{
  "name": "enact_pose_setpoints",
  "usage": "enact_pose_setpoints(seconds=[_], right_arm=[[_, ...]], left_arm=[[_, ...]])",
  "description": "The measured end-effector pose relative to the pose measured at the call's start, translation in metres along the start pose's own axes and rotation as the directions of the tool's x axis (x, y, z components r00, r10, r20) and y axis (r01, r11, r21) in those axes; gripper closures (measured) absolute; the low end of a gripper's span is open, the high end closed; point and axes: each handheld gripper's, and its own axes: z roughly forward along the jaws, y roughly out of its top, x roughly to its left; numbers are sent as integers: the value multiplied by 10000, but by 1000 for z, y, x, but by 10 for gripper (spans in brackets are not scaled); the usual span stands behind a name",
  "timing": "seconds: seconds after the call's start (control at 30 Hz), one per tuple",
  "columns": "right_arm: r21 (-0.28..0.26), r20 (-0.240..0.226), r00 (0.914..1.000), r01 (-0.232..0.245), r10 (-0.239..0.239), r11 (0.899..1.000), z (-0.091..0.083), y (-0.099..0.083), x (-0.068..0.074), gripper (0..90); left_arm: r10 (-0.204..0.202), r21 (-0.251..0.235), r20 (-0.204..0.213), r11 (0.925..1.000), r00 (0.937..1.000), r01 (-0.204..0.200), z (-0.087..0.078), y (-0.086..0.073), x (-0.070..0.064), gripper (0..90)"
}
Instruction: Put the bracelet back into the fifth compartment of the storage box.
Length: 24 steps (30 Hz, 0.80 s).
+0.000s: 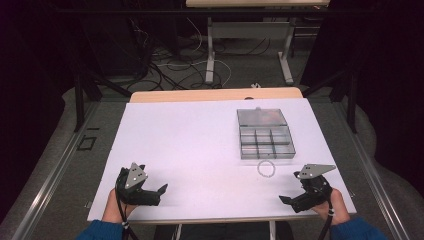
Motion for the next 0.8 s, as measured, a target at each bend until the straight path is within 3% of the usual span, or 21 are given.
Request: enact_pose_setpoints(seconds=[0.5,0.8], right_arm=[[17,-15,10000,-56,56,10000,7,6,1,2],[243,-87,9995,309,-307,9992,19,20,7,2]], left_arm=[[81,107,82,9999,9999,-82,1,0,0,4],[73,134,77,9999,9999,-74,2,0,-1,4]])
